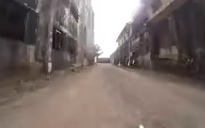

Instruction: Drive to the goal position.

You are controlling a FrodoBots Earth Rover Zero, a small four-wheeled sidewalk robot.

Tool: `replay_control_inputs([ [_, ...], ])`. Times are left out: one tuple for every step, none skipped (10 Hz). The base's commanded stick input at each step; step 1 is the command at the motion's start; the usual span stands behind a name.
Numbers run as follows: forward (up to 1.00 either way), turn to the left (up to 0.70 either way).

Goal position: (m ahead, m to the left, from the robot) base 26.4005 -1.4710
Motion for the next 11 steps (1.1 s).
replay_control_inputs([
  [1.0,0.0],
  [1.0,0.0],
  [1.0,0.0],
  [1.0,0.0],
  [1.0,0.0],
  [1.0,0.0],
  [1.0,0.0],
  [1.0,0.0],
  [1.0,0.0],
  [1.0,0.0],
  [1.0,0.0],
])
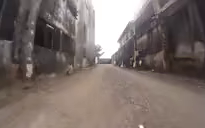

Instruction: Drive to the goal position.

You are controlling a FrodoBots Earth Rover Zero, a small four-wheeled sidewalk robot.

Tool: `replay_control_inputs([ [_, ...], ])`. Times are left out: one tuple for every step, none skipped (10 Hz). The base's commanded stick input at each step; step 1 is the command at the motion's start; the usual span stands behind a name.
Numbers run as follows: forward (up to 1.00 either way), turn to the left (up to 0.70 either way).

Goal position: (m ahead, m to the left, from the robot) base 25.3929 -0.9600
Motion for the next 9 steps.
replay_control_inputs([
  [1.0,0.0],
  [1.0,0.0],
  [1.0,0.0],
  [1.0,0.0],
  [1.0,0.0],
  [1.0,0.0],
  [1.0,0.0],
  [1.0,0.0],
  [1.0,0.0],
])
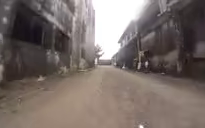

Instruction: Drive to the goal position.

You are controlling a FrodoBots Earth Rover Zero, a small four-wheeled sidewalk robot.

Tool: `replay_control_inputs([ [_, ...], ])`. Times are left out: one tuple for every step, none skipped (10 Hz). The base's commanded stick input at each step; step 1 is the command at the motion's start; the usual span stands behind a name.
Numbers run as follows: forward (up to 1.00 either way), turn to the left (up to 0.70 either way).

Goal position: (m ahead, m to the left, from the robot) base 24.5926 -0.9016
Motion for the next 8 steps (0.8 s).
replay_control_inputs([
  [1.0,0.0],
  [1.0,0.0],
  [1.0,0.0],
  [1.0,0.0],
  [1.0,0.0],
  [1.0,0.0],
  [1.0,0.0],
  [1.0,0.0],
])
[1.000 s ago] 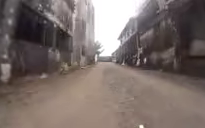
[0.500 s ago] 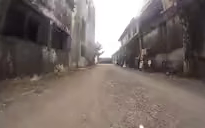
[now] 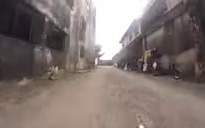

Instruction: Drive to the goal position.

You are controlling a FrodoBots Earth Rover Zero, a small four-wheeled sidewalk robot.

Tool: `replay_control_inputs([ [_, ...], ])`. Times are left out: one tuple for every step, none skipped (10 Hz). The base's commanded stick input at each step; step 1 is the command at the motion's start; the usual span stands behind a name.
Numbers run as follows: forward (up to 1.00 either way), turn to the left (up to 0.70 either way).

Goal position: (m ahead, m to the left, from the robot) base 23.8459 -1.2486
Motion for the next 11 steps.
replay_control_inputs([
  [1.0,0.0],
  [1.0,0.0],
  [1.0,0.0],
  [1.0,0.0],
  [1.0,0.0],
  [1.0,0.0],
  [1.0,0.0],
  [1.0,0.0],
  [1.0,0.0],
  [1.0,0.0],
  [1.0,-0.2],
])
